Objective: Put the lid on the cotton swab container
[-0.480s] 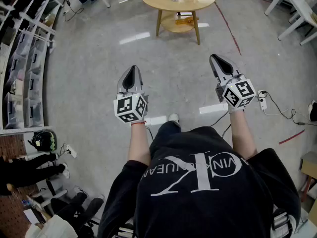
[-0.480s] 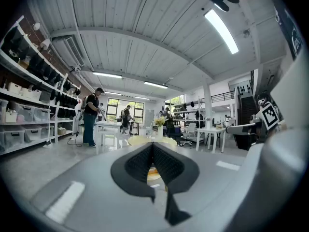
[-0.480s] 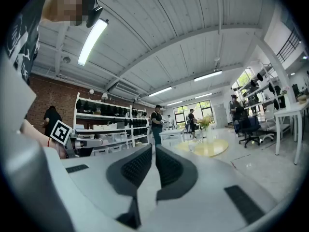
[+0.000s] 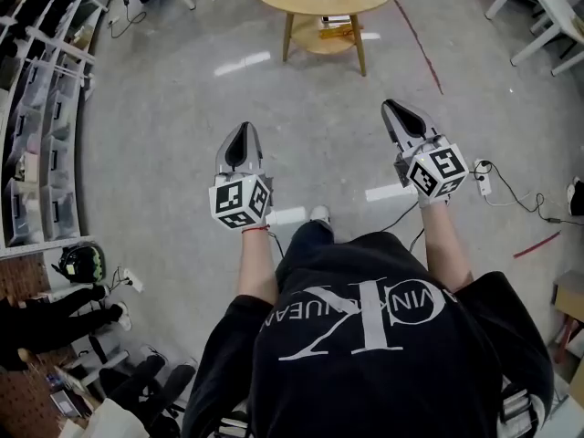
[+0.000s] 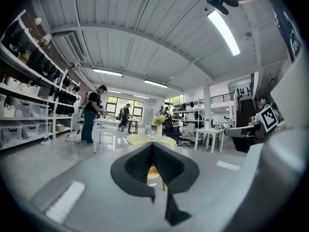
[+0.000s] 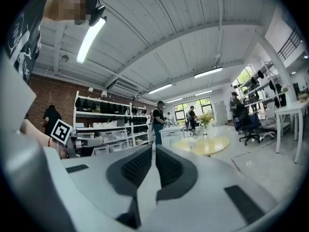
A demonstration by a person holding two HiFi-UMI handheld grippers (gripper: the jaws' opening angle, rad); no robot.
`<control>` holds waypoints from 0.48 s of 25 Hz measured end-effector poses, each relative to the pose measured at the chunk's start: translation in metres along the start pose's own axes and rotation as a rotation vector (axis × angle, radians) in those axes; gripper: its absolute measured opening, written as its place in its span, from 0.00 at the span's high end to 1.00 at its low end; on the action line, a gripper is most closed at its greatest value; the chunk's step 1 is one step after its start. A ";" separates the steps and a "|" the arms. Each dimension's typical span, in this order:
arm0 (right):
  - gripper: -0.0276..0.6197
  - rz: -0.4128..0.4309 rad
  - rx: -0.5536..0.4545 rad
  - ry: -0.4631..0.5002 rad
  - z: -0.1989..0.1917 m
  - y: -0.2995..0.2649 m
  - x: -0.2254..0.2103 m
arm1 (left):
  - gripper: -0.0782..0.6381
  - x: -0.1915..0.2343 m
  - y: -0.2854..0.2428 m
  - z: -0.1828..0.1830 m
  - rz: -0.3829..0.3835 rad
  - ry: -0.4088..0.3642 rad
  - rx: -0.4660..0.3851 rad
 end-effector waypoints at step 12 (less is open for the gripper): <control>0.89 -0.130 -0.034 -0.095 -0.003 -0.032 -0.013 | 0.87 0.038 -0.043 0.015 -0.086 0.028 0.021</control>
Point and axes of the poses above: the fingertips, and each gripper's own axes: y backward along the fingers, x to its left, z out of its top, the point moved 7 cm from there along y, backward along the fingers, and after that the axes turned 13 degrees about y, right-handed, at the moved point
